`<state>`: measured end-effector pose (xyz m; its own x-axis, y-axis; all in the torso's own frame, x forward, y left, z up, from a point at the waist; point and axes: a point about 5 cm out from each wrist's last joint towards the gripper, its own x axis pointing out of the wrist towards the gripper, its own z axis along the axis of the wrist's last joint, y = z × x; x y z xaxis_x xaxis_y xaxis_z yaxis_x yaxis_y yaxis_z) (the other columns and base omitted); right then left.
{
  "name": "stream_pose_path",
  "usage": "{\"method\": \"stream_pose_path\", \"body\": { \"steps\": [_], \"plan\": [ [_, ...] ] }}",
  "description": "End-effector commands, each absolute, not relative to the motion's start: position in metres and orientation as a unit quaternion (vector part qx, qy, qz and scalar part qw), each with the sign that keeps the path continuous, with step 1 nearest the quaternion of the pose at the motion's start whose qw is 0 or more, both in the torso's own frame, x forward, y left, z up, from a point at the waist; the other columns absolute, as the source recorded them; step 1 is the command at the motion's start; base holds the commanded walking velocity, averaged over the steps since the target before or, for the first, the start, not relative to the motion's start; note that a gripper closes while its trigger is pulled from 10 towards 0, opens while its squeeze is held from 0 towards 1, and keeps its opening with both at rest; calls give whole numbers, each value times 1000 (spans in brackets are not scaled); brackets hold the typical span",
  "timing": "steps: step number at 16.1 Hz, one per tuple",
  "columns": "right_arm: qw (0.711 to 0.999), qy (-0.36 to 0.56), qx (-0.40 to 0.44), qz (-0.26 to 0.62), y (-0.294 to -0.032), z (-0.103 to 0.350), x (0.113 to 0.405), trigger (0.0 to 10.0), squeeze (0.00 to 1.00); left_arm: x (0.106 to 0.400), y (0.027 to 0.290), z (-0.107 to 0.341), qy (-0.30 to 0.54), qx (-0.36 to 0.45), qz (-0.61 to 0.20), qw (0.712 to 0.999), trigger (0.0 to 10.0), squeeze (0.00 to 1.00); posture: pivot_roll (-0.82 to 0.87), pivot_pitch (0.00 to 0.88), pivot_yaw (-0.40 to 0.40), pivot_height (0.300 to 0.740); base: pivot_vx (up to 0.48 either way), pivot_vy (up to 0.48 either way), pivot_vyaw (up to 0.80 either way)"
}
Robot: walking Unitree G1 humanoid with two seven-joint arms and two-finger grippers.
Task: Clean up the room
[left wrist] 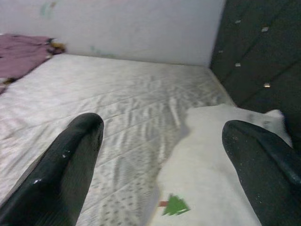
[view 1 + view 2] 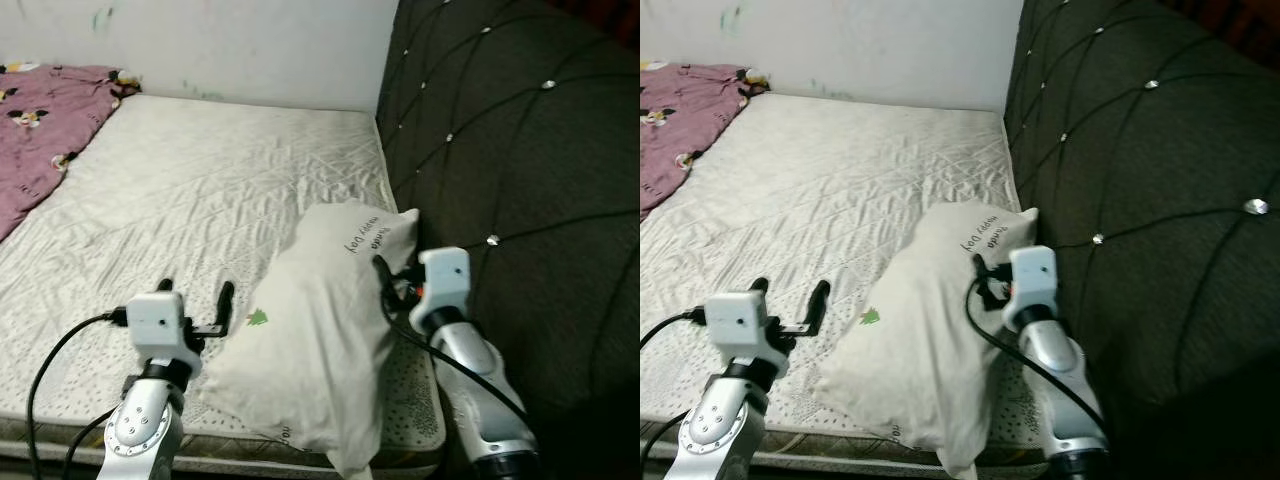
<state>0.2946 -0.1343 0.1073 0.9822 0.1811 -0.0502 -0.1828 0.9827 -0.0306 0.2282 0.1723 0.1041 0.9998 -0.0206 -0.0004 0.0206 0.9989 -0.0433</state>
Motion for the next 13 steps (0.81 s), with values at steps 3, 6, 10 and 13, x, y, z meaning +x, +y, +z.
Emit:
{"method": "stream_pose_path", "body": {
  "steps": [3,6,10,13],
  "plan": [
    [995,19,-25,98,-142,114,288,10000,0,223,172,110,-1,-26,6,1000,10000,0,-35,30,-54,740,0,0,0],
    [994,24,-30,98,-142,113,287,10000,0,223,170,111,2,-37,-9,999,10000,0,-36,54,-54,740,0,0,0],
    [994,28,-23,105,-138,115,282,10000,0,220,166,112,5,-38,-14,999,10000,0,-39,77,-56,740,0,0,0],
    [992,29,-21,119,-136,116,279,10000,0,220,165,113,7,-39,-17,999,10000,0,-42,91,-59,740,0,0,0]
  ]
}}
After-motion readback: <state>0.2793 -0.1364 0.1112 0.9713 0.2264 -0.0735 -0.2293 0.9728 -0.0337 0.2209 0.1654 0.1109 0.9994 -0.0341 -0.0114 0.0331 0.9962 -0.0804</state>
